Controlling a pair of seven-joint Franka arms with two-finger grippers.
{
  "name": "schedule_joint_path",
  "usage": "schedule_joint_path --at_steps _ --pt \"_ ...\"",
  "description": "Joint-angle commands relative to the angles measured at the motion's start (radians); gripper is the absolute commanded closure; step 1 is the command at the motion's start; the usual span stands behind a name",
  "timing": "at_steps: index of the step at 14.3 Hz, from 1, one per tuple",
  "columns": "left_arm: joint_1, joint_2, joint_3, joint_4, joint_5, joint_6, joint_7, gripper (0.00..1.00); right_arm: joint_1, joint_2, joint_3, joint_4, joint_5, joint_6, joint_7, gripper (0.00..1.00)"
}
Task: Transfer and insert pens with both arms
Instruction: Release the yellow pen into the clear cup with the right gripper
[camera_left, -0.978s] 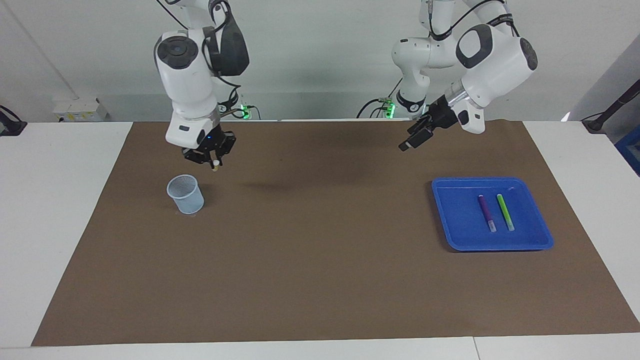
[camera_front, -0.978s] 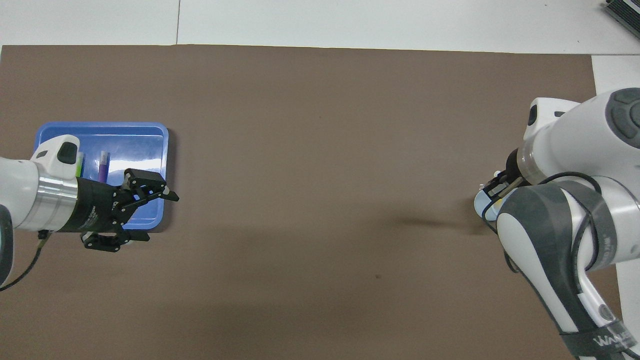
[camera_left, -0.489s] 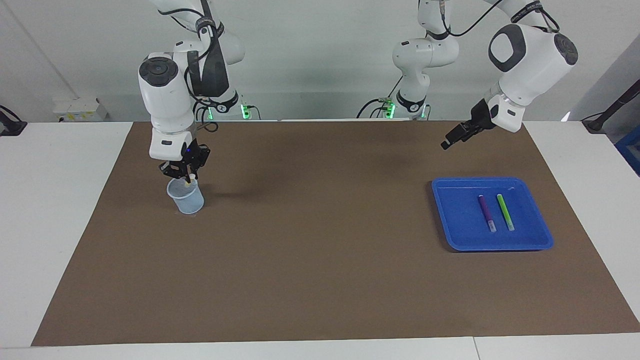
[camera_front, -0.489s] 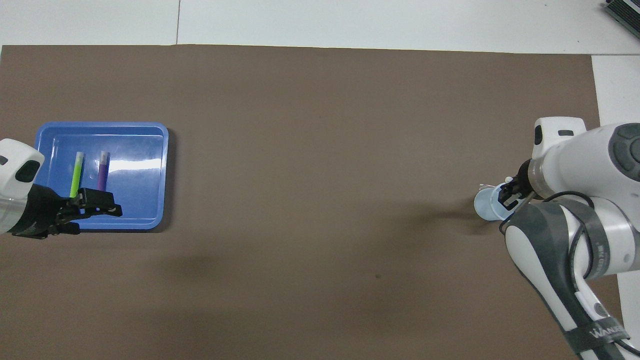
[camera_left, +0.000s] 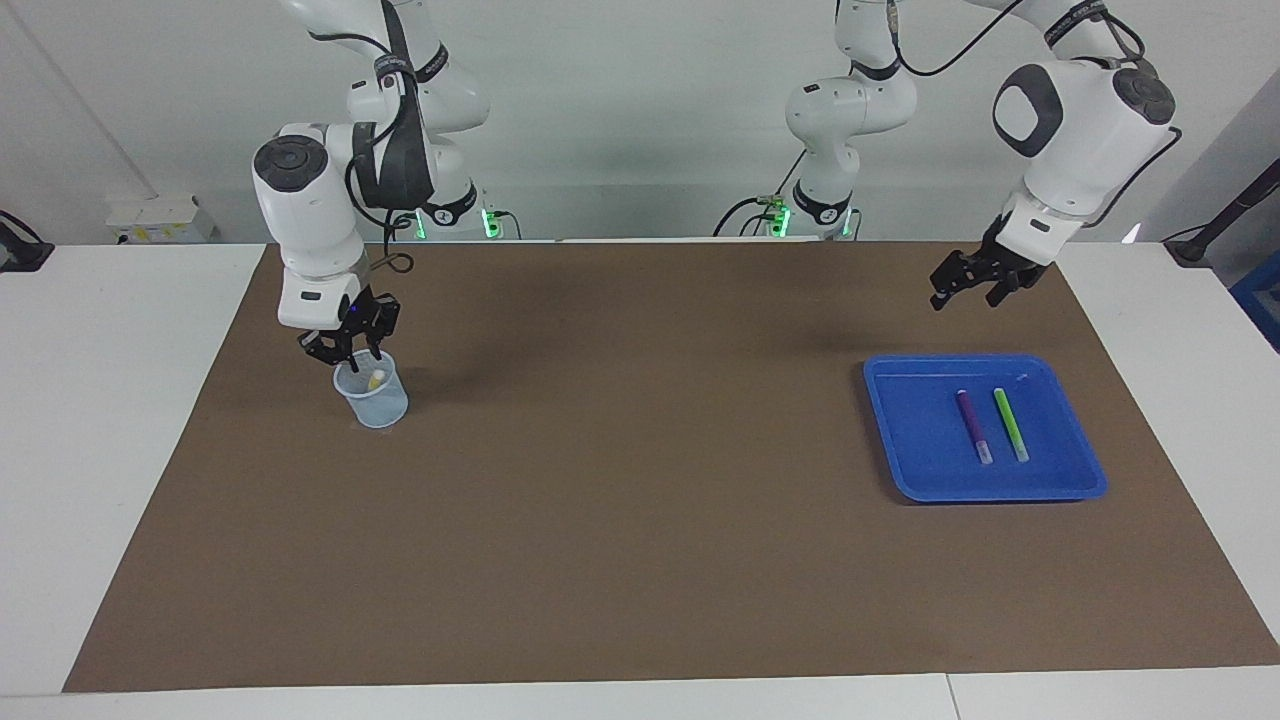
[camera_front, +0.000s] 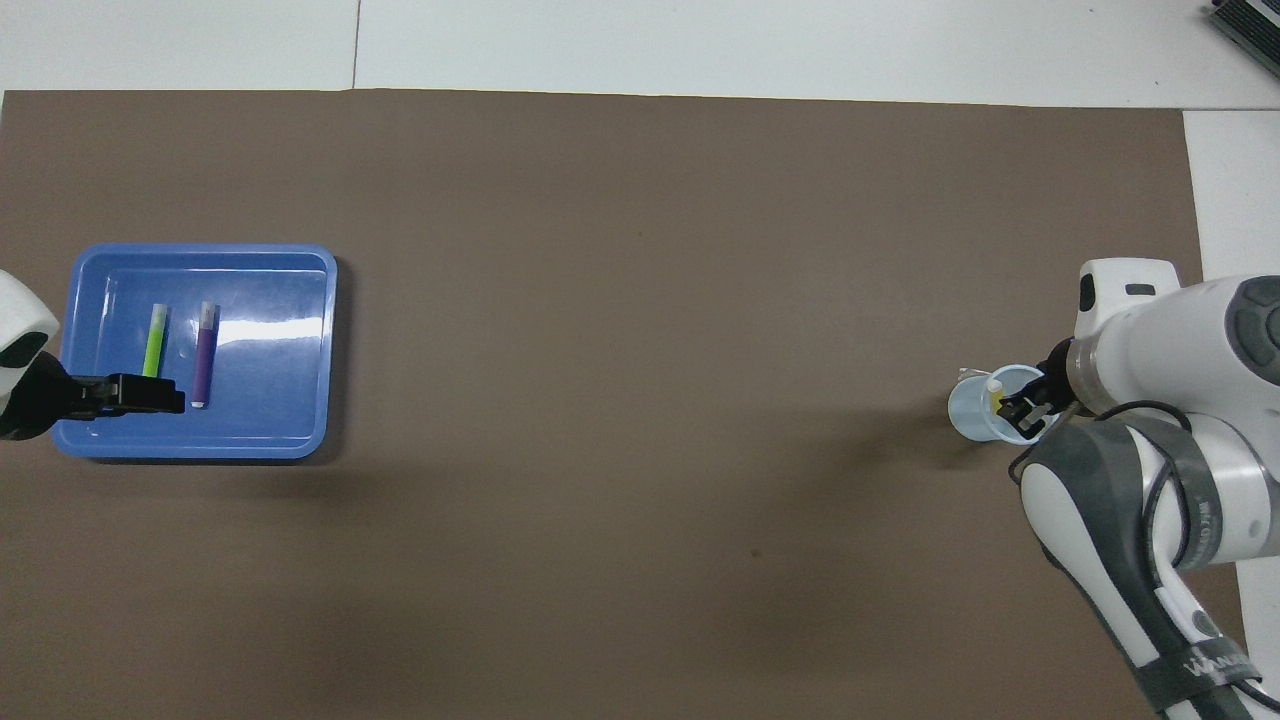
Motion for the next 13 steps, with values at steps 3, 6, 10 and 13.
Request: schedule_joint_path --at_steps 3,6,10,13 --pt "0.011 0.11 -0.007 -0.004 0.043 0.172 0.045 0.0 -0.004 -0.027 0.016 -0.004 0.151 0.001 0.003 0.25" --pt "0.012 0.175 -0.007 0.003 0.056 0.257 0.086 0.0 0.021 -0.026 0.016 -0.002 0.236 0.0 0.061 0.21" --pt "0.043 0.273 -0.009 0.011 0.089 0.378 0.149 0.0 0.064 -0.026 0.017 -0.002 0.331 0.0 0.19 0.15" --pt "0.045 0.351 -0.009 0.026 0.089 0.438 0.165 0.0 0.101 -0.027 0.016 -0.002 0.424 0.001 0.325 0.09"
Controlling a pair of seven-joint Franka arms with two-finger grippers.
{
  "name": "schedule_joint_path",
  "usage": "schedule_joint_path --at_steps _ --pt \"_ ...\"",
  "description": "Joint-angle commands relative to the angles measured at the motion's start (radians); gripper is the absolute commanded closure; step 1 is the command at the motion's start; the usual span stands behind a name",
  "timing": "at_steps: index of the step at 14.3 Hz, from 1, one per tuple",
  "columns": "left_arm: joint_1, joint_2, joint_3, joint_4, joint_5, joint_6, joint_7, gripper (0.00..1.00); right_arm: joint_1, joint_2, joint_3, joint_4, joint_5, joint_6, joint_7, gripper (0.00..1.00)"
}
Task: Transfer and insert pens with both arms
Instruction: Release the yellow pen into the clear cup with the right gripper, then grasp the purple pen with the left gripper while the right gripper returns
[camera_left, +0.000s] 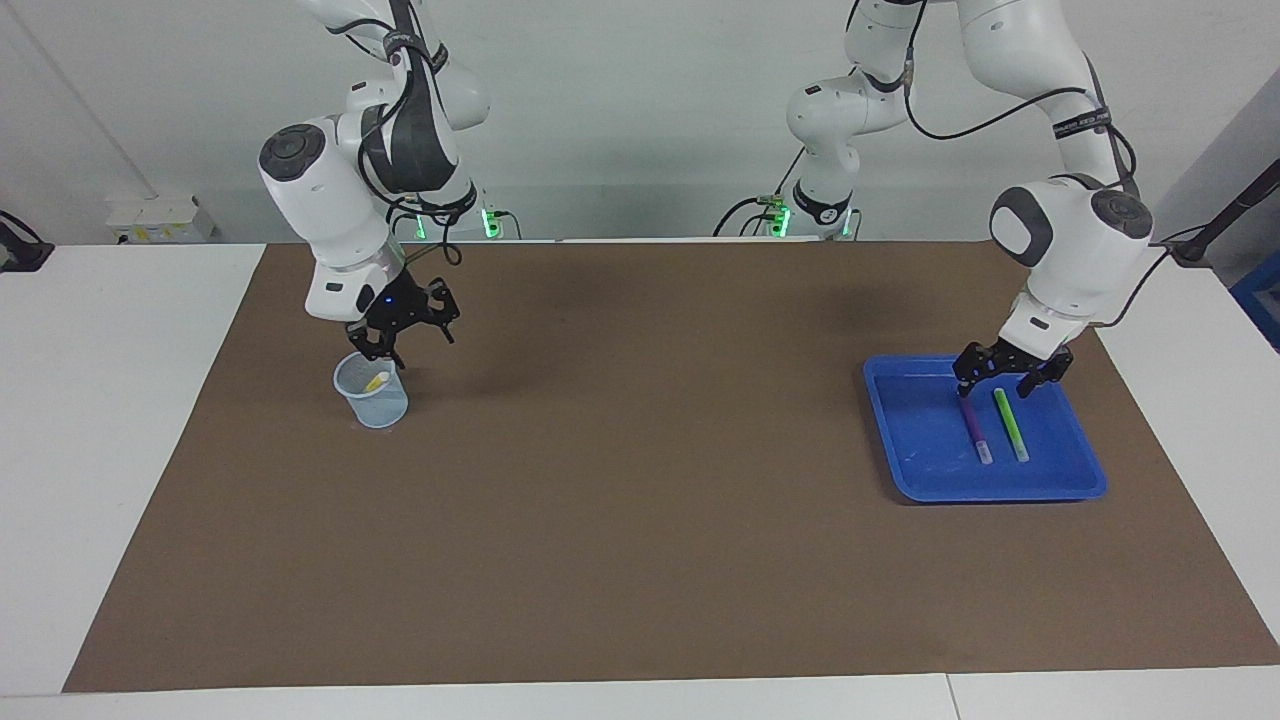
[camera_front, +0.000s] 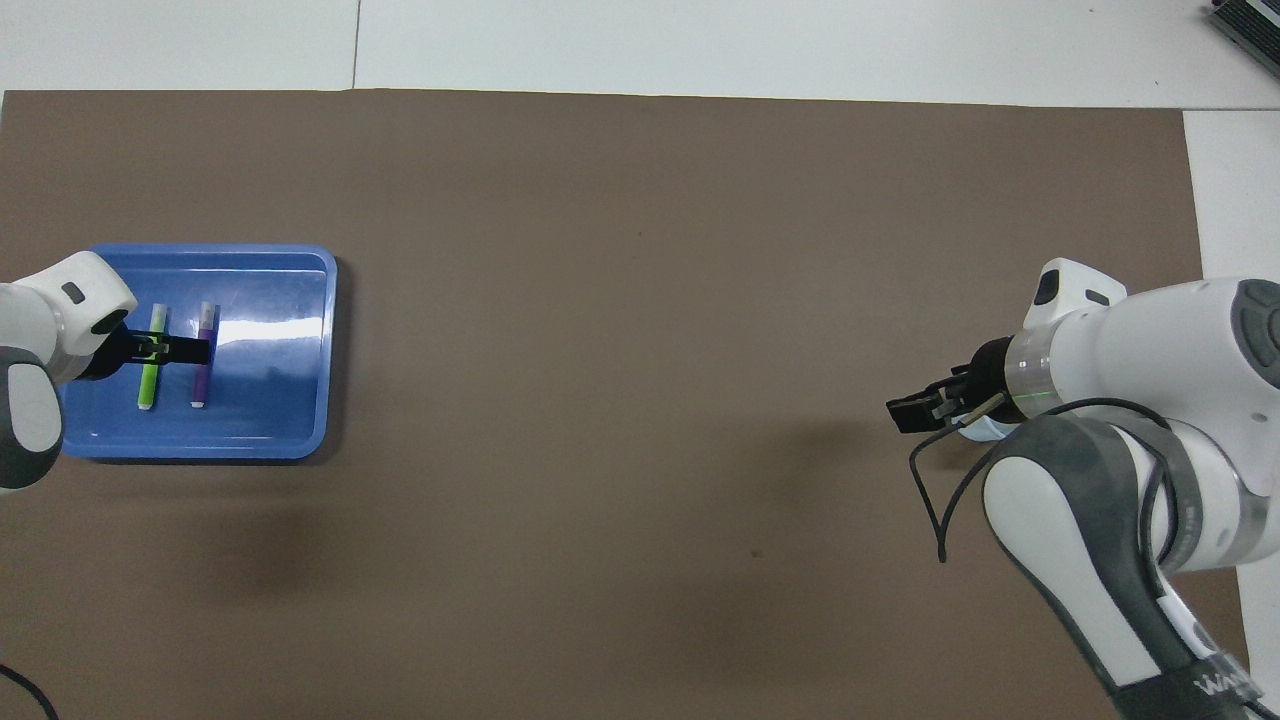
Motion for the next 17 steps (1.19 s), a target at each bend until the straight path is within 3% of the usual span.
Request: schedule_joint_path --at_steps 1,6,8,9,10,14,17 --pt "0.01 0.078 -0.01 0.028 0.018 0.047 0.009 0.0 0.022 -0.017 0.003 -0.007 0.082 0.003 0.134 0.08" --pt "0.008 0.085 -0.01 0.019 0.012 0.047 -0.009 0.0 0.087 -0.017 0.003 -0.007 0.167 0.018 0.361 0.06" --pt "0.008 0.095 -0.01 0.012 0.012 0.064 -0.023 0.13 0.113 -0.017 0.002 -0.007 0.188 0.023 0.42 0.06" --pt "0.008 0.102 -0.01 0.011 0.012 0.065 -0.023 0.29 0.116 -0.017 0.003 -0.007 0.19 0.024 0.443 0.06" --pt "0.007 0.102 -0.01 0.011 0.012 0.065 -0.023 0.38 0.119 -0.019 0.003 -0.007 0.19 0.024 0.458 0.06" --pt "0.007 0.104 -0.01 0.009 0.012 0.07 -0.026 0.49 0.166 -0.016 0.003 -0.007 0.193 0.069 0.556 0.06" --pt "0.004 0.107 -0.01 0.008 0.012 0.078 -0.031 0.81 0.193 -0.016 0.003 -0.009 0.24 0.101 0.63 0.06"
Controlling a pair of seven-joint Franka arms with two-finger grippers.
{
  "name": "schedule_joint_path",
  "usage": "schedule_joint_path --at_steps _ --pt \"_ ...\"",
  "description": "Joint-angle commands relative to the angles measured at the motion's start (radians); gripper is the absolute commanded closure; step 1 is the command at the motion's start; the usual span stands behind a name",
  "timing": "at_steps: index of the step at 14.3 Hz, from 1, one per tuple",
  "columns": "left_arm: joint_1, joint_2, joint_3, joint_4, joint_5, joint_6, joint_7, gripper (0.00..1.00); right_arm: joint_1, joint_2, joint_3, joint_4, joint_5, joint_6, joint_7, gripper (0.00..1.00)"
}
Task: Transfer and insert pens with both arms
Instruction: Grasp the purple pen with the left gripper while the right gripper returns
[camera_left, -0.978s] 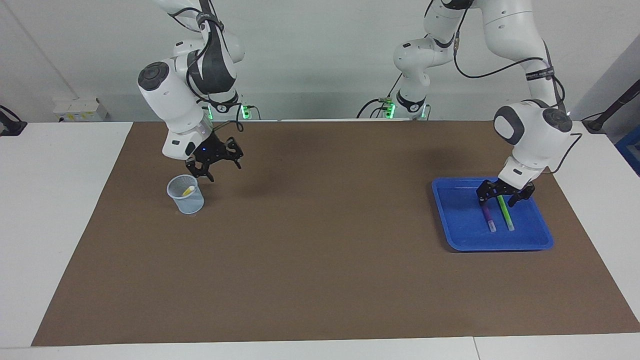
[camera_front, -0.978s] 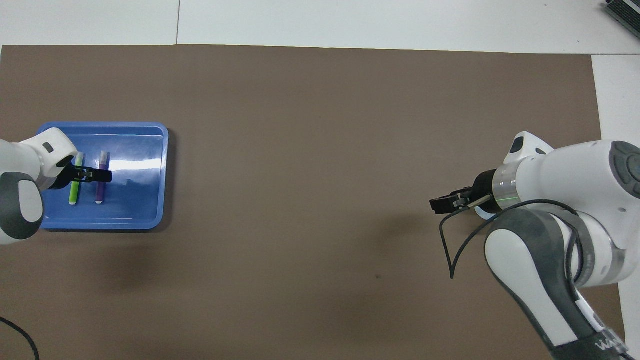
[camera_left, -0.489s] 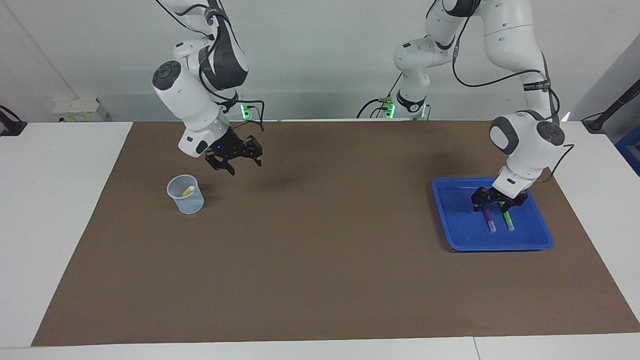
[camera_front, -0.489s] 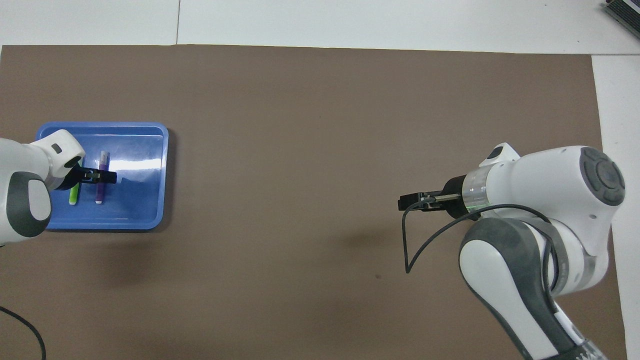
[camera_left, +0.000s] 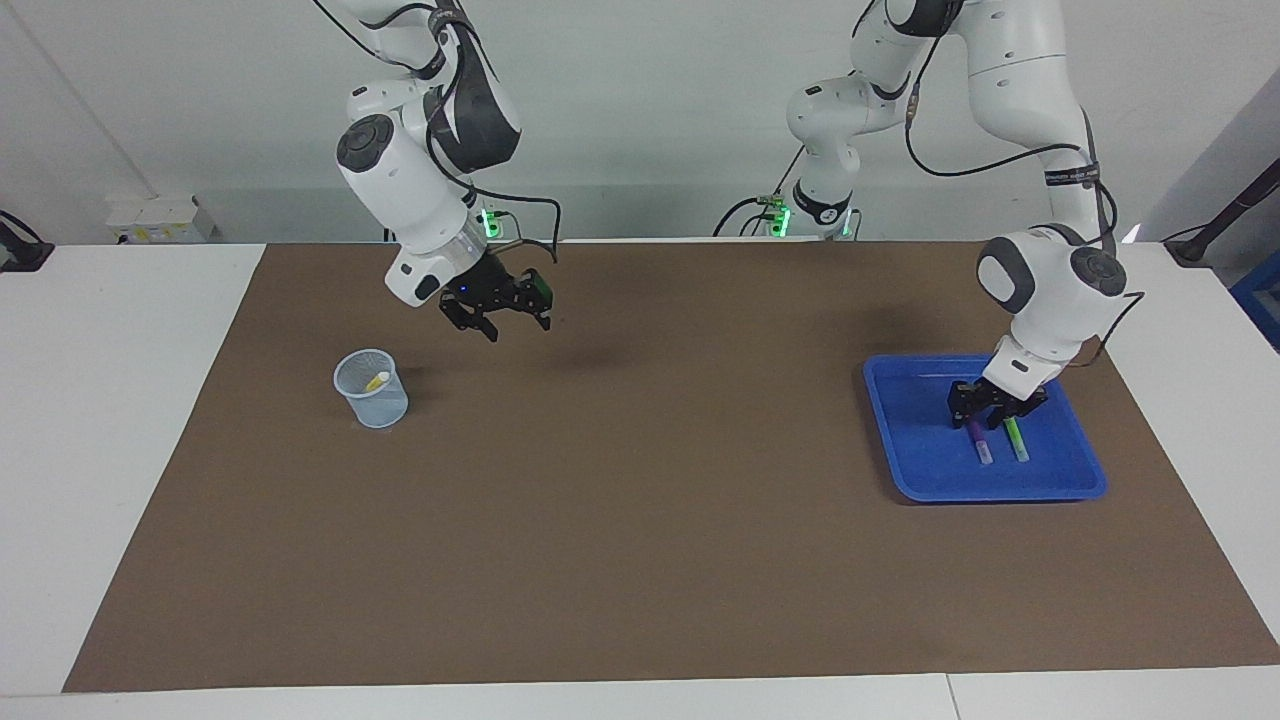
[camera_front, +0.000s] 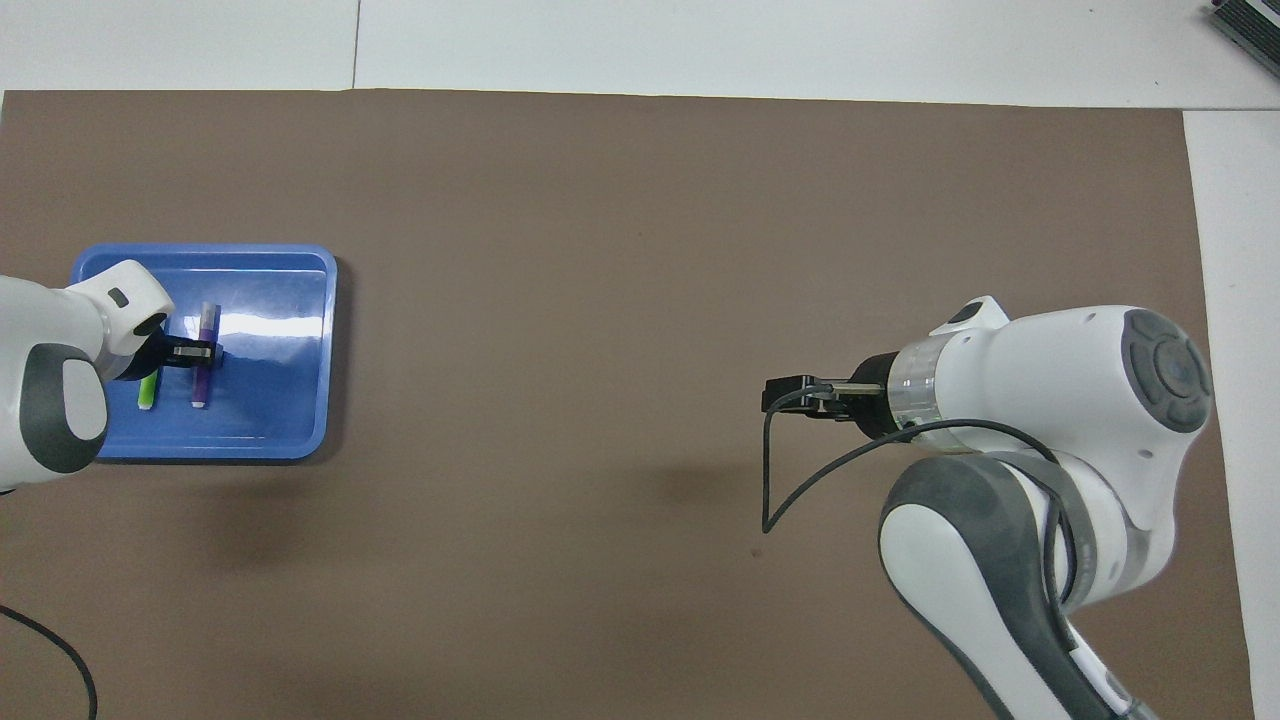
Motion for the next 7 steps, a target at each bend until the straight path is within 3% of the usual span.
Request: schedule_joint_path --at_steps 1,2,7 --pt "0.001 0.013 -0.004 0.0 0.012 0.033 -0.025 0.87 0.013 -0.015 0.0 -0.011 0.036 0.021 0.046 0.06" --pt "-0.005 0.013 -0.004 0.0 0.012 0.043 -0.041 0.99 0.013 -0.013 0.0 -0.013 0.036 0.023 0.046 0.06" --pt "-0.005 0.013 -0.005 0.017 0.01 0.001 -0.044 1.0 0.016 -0.012 0.0 -0.013 0.044 0.023 0.059 0.06"
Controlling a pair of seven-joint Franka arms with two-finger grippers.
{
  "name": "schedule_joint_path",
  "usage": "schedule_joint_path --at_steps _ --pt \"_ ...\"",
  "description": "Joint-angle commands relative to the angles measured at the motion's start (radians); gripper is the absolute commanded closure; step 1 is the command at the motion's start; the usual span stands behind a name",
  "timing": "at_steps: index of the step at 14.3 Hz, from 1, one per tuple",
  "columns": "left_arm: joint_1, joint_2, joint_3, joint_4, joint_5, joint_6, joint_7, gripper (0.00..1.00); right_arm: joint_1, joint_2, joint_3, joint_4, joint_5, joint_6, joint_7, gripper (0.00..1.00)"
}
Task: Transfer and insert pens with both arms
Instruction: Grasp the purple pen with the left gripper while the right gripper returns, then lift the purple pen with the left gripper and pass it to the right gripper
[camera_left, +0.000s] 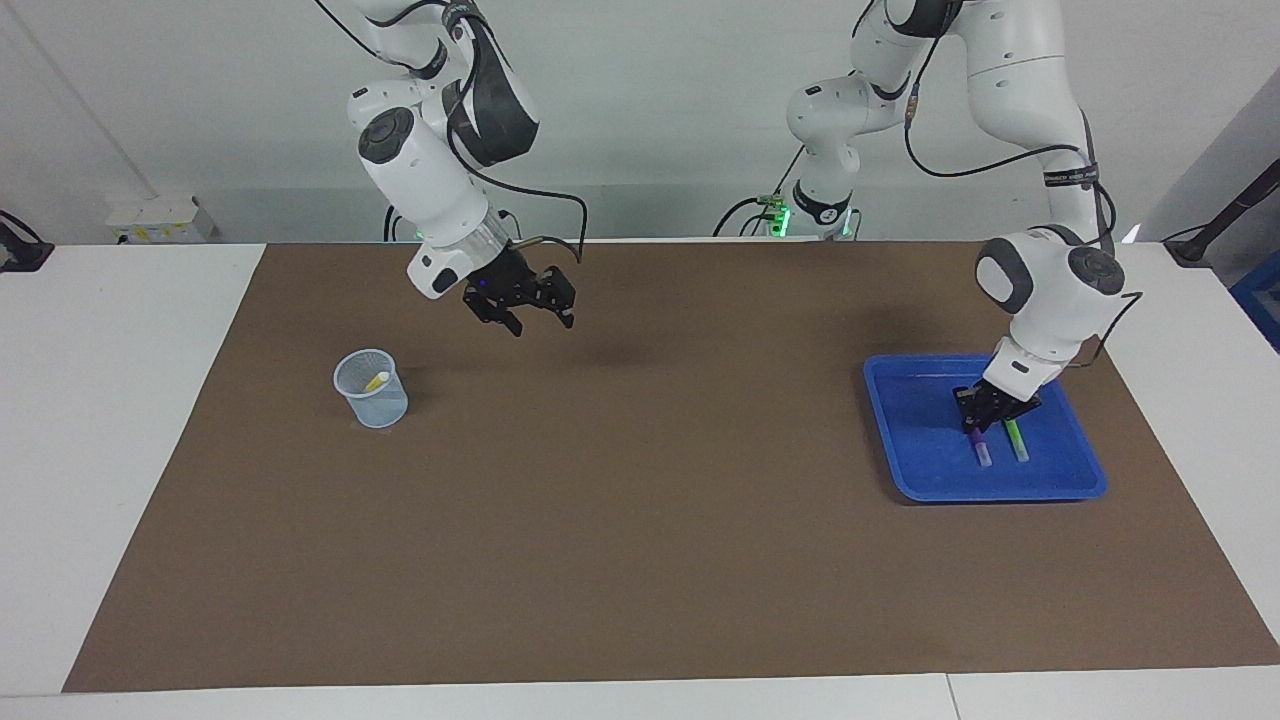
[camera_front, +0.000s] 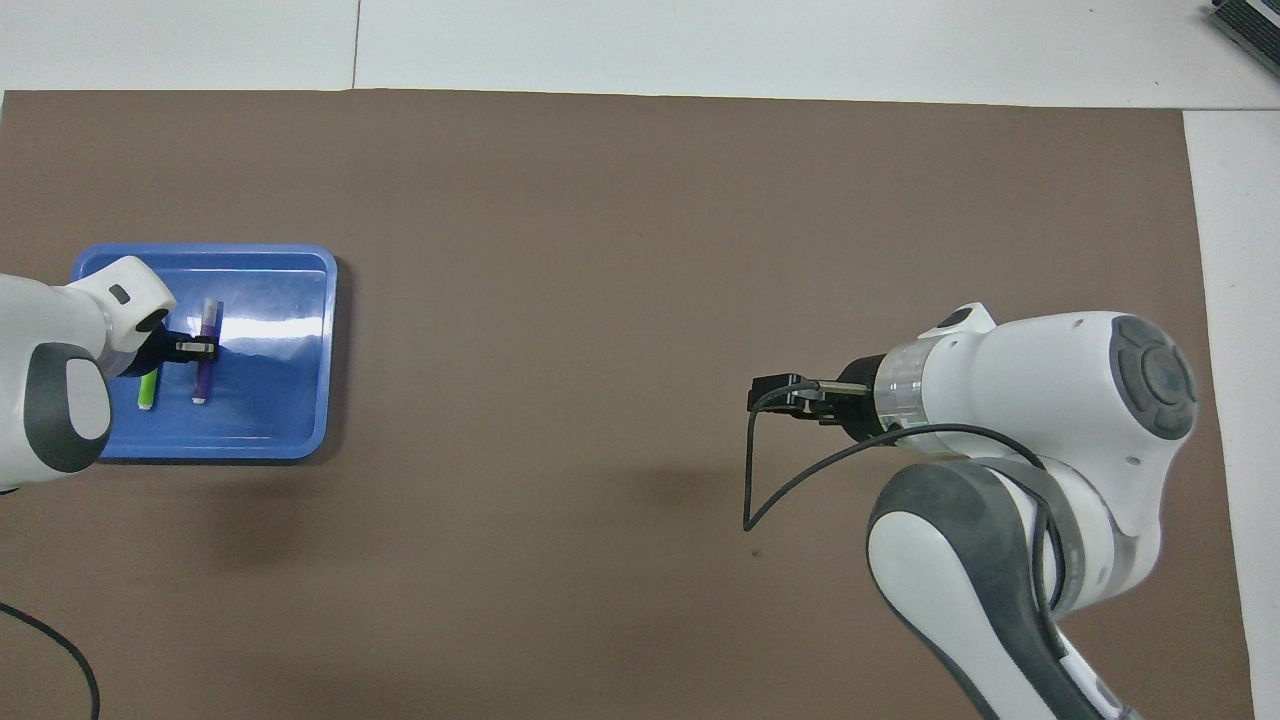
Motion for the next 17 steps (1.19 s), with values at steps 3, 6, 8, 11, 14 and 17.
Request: schedule_joint_path --at_steps 3,6,8,11,14,17 --pt "-0.008 0.009 -0.001 0.109 -0.014 -0.175 -0.031 1.0 0.008 -0.01 0.0 -0.011 0.036 0.019 0.048 0.06" --pt "-0.017 -0.014 -0.009 0.209 -0.045 -0.37 -0.172 1.0 0.043 -0.001 0.0 0.006 0.089 0.06 0.103 0.01" --pt "-0.034 -0.049 -0.018 0.252 -0.086 -0.495 -0.32 1.0 0.052 0.017 0.001 0.061 0.103 0.057 0.127 0.0" --pt "-0.08 -0.132 -0.029 0.275 -0.2 -0.624 -0.654 1.0 0.095 0.033 0.007 0.099 0.123 0.077 0.253 0.0" --pt "-0.141 -0.213 -0.038 0.272 -0.295 -0.704 -0.984 1.0 0.124 0.036 0.016 0.108 0.128 0.114 0.275 0.0" --pt "-0.19 -0.274 -0.038 0.261 -0.405 -0.724 -1.28 1.0 0.152 0.051 0.024 0.134 0.2 0.16 0.309 0.0"
